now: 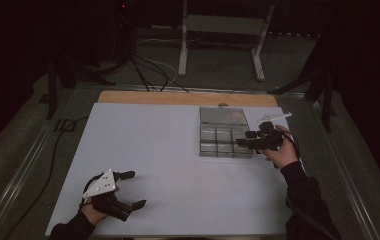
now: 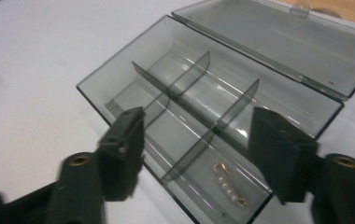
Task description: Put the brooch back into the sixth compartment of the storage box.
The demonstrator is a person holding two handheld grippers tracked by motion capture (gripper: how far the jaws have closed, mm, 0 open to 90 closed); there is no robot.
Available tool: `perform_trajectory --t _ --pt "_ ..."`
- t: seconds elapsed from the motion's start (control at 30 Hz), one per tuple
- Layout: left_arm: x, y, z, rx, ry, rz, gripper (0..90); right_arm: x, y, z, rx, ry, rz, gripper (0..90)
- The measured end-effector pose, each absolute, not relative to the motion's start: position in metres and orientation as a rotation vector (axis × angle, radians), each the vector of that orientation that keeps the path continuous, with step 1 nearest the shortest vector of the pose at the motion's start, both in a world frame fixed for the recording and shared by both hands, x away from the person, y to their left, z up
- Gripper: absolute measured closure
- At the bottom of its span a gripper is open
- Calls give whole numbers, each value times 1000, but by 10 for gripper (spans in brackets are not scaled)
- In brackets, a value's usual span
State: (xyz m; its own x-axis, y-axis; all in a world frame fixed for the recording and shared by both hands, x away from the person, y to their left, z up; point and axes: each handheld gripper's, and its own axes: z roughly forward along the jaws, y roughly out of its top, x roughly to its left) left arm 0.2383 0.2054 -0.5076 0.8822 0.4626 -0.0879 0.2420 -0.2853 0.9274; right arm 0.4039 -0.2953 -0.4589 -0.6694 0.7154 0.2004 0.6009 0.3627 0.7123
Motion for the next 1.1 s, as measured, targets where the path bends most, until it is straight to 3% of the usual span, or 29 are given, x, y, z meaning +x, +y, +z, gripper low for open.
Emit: perform_trajectory --t 0.07,0.23,0.5,0.53,1.1 --pt "238 205 -508 1878 523 234 11 403 -295 -458 1198 2467 1205 320" --pt "239 206 -508 1874 524 231 11 397 -294 -454 1132 2453 1279 166" --pt "238 205 -508 1877 525 231 11 391 -287 -450 1070 2502 1315 56" --pt "238 205 -508 1878 524 232 10 390 -285 -449 1057 2502 1317 1" --pt "238 206 -508 1879 522 234 11 373 -284 -436 1037 2492 1421 0"
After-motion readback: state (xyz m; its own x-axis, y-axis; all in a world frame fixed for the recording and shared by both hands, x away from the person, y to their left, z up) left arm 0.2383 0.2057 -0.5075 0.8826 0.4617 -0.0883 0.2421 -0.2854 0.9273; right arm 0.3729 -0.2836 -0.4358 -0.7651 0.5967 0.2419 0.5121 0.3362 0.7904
